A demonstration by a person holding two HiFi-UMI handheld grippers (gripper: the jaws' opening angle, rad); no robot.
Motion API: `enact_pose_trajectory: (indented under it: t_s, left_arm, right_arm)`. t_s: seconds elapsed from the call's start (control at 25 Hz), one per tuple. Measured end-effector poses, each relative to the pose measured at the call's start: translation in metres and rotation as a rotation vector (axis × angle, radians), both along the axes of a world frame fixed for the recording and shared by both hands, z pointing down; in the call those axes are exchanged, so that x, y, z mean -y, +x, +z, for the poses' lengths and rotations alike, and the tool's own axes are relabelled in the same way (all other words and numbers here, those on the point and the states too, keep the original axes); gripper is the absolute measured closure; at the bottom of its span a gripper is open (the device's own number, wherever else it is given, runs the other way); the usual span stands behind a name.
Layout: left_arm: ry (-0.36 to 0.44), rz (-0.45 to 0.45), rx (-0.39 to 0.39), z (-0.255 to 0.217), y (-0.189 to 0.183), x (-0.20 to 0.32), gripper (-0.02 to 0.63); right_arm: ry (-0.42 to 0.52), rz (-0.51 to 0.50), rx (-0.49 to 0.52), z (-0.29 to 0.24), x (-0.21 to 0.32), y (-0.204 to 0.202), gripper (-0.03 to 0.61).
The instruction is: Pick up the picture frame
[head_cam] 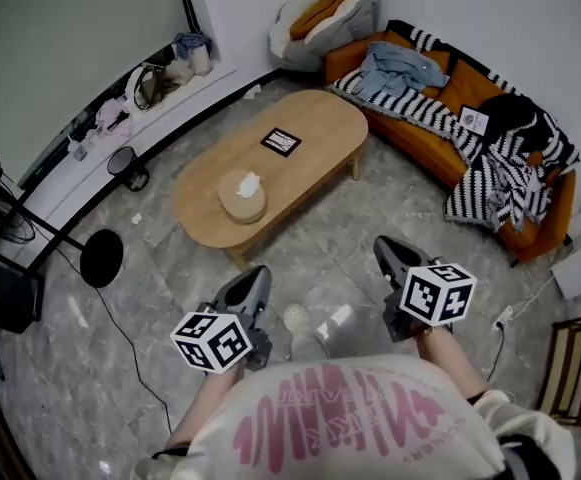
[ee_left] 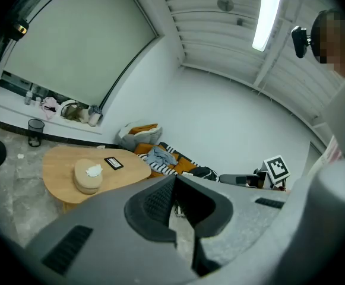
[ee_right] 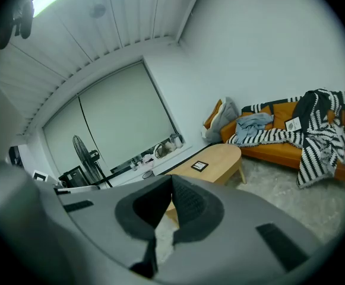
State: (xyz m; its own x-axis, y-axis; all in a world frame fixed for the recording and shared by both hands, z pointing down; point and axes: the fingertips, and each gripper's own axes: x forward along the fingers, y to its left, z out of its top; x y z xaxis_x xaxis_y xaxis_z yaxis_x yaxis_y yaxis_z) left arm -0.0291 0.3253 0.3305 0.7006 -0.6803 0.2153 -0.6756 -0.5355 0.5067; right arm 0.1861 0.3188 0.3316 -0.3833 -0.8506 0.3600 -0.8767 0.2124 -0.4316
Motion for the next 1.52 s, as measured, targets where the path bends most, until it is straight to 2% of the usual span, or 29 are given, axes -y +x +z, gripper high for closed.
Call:
enact_pose_trajectory:
  t_s: [0.28,0.48,0.68,0.84,1.04,1.24,1.4,1.52]
  left_arm:
    - [0.03,0.02,-0.029,-0.027,0.004,0.106,0.611]
    - [0.057,-0.003,-0.076,-0.05,-0.007,0.177,0.611]
    - [0.067,-0.03,-0.113,-0.058,-0.021,0.228,0.611]
    - [0.067,-0.042,-0.128,-0.056,-0.027,0.253,0.611]
    - [0.041,-0.046,-0.116,-0.042,-0.035,0.266,0.611]
    - [0.005,-0.073,-0.094,-0.016,-0.054,0.272,0.611]
    - [-0.053,-0.13,-0.104,0.005,-0.07,0.278,0.611]
    - [-0.076,-0.144,-0.108,0.017,-0.074,0.289,0.611]
  right_arm:
    - [0.031,0.002,0.019,-0.018,0.104,-0.003,0.572]
    - [0.069,0.012,0.025,-0.036,0.17,-0.005,0.572]
    - [0.091,0.004,0.022,-0.043,0.219,-0.015,0.572]
    - [0.093,-0.01,0.01,-0.041,0.245,-0.022,0.572]
    - [0.048,-0.016,0.02,-0.021,0.265,-0.032,0.572]
    - [0.048,-0.043,0.076,-0.002,0.285,-0.051,0.572]
    - [0.008,-0.081,0.132,0.017,0.299,-0.067,0.572]
    - [-0.017,-0.094,0.133,0.03,0.318,-0.072,0.572]
